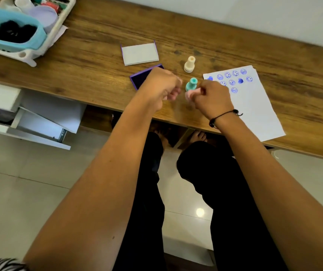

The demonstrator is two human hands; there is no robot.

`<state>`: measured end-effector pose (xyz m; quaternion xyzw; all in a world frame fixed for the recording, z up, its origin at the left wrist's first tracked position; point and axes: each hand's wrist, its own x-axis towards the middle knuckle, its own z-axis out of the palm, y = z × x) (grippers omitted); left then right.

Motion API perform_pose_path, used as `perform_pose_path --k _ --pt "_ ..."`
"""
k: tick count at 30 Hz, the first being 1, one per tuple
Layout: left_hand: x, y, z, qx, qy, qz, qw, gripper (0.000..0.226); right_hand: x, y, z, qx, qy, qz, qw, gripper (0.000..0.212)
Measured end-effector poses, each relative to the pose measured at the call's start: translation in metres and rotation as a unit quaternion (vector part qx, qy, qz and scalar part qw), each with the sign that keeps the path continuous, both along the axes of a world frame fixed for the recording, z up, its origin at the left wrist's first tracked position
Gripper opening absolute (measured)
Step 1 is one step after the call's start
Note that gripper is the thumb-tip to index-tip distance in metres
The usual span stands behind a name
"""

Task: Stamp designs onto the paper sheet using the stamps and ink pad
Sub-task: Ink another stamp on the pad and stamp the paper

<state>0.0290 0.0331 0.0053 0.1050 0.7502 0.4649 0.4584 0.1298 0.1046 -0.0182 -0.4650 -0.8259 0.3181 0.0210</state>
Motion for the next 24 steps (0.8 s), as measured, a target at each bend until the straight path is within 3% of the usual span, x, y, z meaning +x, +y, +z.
perform_pose_path --k 2,4,10,13,18,21,24 --pt "0.001 -0.003 0.002 0.023 -0.027 -0.006 0.999 0.018 -0.002 -0.002 0.008 -0.164 0.133 -0.066 0.975 0.014" --pt "-0.001 -0.006 0.002 0.046 -0.043 0.013 0.998 0.016 -0.004 -0.003 0.012 -0.25 0.201 -0.108 0.941 0.015" --pt "-0.014 -0.02 0.0 0.07 -0.067 0.037 0.995 0.011 -0.017 -0.012 0.018 -0.33 0.279 -0.144 0.89 0.024" --pt "-0.019 -0.025 0.002 0.088 -0.073 0.055 0.992 0.013 -0.026 -0.015 0.016 -0.333 0.292 -0.126 0.888 0.023" --pt "-0.042 -0.036 0.003 0.143 -0.145 0.16 0.966 0.02 -0.053 -0.01 0.018 -0.206 0.307 -0.059 0.927 0.026" --pt "-0.06 -0.043 0.0 0.162 -0.163 0.254 0.939 0.02 -0.077 -0.004 0.02 -0.01 0.191 0.046 0.98 0.009" --pt "-0.069 -0.047 -0.004 0.169 -0.178 0.302 0.921 0.018 -0.101 -0.005 0.027 0.144 0.074 0.144 0.976 0.023"
